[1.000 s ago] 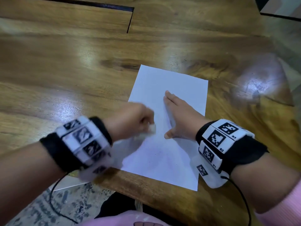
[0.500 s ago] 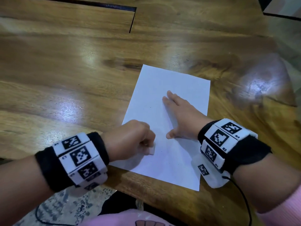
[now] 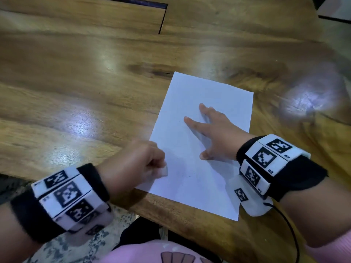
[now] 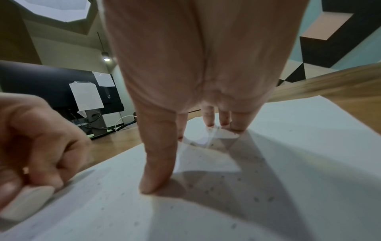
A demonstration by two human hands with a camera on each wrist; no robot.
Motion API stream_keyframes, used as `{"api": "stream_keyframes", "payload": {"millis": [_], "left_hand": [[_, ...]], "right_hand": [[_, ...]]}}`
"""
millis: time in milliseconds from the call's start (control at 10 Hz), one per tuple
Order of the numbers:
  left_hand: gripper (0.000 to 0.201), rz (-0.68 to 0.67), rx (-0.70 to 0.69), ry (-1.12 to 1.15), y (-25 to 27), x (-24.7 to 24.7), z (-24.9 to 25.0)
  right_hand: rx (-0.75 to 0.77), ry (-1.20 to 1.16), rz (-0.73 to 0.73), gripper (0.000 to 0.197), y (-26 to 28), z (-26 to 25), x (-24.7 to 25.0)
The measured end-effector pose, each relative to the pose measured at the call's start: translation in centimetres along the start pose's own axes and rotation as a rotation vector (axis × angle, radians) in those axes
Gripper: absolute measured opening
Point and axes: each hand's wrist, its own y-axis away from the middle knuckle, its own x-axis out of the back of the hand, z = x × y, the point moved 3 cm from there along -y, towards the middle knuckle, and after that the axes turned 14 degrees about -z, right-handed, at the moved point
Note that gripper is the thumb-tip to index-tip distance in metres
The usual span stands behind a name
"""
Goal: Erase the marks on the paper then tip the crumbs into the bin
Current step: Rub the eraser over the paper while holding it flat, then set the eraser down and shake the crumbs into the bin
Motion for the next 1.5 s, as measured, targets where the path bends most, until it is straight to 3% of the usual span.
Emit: {"api": "stream_keyframes", "payload": {"millis": [200,300,400,500,600,700,900,1100,1200,1300,1400,1500], "left_hand": [[0.009,0.196,0.065,-0.029,-4.5,4.0,-0.1],[0.018,0.202,0.009,-0.069,-3.0,3.0,-0.1],[0.026,0.059,-0.012,-0.029,0.2,0.5,0.0],[0.025,0.003,0.028,-0.007,0.3,0.4,-0.5],[0.015,0.145,0.056,-0.041,-2.2,2.5,-0.4],[0.014,0.173,0.092,-0.033,-2.7,3.0,-0.7],[0.009,-0.107,0.140,-0.040,-1.2,3.3,-1.6],[0.007,0.294,0.250,0.053,-6.7,11.5,-4.7],[0.013,0.283,0.285,-0.035,-8.3,11.8,-5.0],[0.021,0.300,0.281,-0.064,-8.0,11.1,-5.3],[0.025,0.320,0.297,-0.123,-7.0,10.6,-5.3],[0.033,0.375,0.260,-0.099,-5.2,9.3,-4.1]], "right_hand": [[0.003,0.005,0.001,0.095,0.1,-0.1,0.1],[-0.001,0.002,-0.004,0.095,0.0,-0.1,0.1],[0.007,-0.013,-0.002,0.095,0.0,0.0,0.0],[0.009,-0.005,-0.002,0.095,0.0,0.0,0.1],[0.005,-0.012,0.001,0.095,0.0,-0.1,0.1],[0.004,-0.005,0.007,0.095,0.1,-0.1,0.1],[0.039,-0.055,0.031,0.095,0.0,0.0,-0.4],[0.030,-0.041,0.047,0.091,0.6,-0.3,-0.4],[0.018,-0.113,0.131,0.081,0.6,0.7,0.7],[-0.164,-0.224,0.322,0.079,0.2,3.7,2.8],[-0.357,-0.239,0.365,0.085,0.1,6.7,4.0],[-0.410,-0.225,0.332,0.089,-0.3,7.9,4.1]]}}
